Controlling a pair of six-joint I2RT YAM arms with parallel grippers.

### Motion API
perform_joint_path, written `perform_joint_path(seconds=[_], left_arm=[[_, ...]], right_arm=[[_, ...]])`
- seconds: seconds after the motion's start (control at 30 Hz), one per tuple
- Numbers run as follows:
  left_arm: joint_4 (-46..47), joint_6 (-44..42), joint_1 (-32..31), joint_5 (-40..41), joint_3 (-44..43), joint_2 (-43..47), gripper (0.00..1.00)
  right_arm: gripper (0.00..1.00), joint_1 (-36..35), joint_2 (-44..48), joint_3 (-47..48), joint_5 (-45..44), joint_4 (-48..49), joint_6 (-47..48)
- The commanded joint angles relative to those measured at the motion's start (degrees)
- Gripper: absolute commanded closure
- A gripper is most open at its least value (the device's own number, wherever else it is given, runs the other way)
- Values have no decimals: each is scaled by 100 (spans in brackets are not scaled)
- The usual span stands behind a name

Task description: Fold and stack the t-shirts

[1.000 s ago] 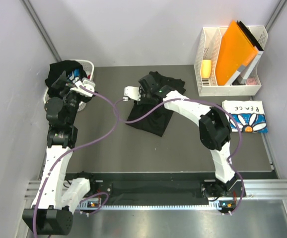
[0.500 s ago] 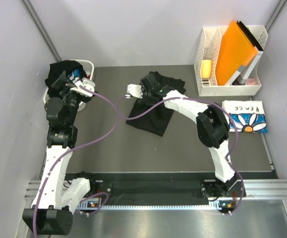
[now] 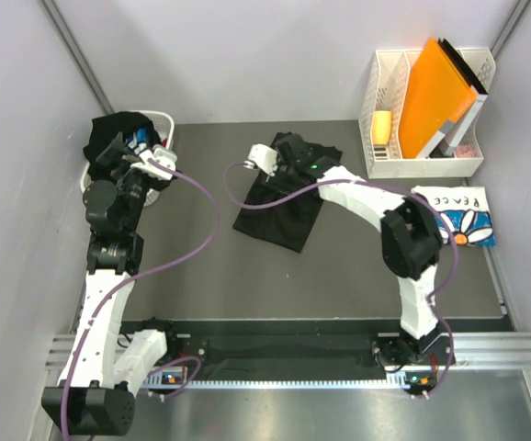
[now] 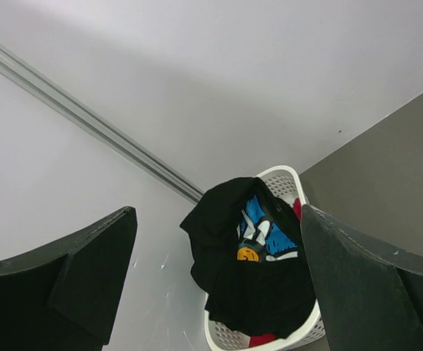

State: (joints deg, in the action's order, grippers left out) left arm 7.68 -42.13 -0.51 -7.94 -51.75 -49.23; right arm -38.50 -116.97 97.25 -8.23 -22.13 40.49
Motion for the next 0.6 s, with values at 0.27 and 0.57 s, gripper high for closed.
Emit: perform_joint_path(seconds=[0.27,0.57], left_arm=[[-698,-164,16,-445,-274,204,3],[-1269,-577,16,-568,-239,344,3]], right_arm=[[46,809,1370,-1859,2677,-372,-1333],[45,923,702,-1069,2836,-265,-1254]])
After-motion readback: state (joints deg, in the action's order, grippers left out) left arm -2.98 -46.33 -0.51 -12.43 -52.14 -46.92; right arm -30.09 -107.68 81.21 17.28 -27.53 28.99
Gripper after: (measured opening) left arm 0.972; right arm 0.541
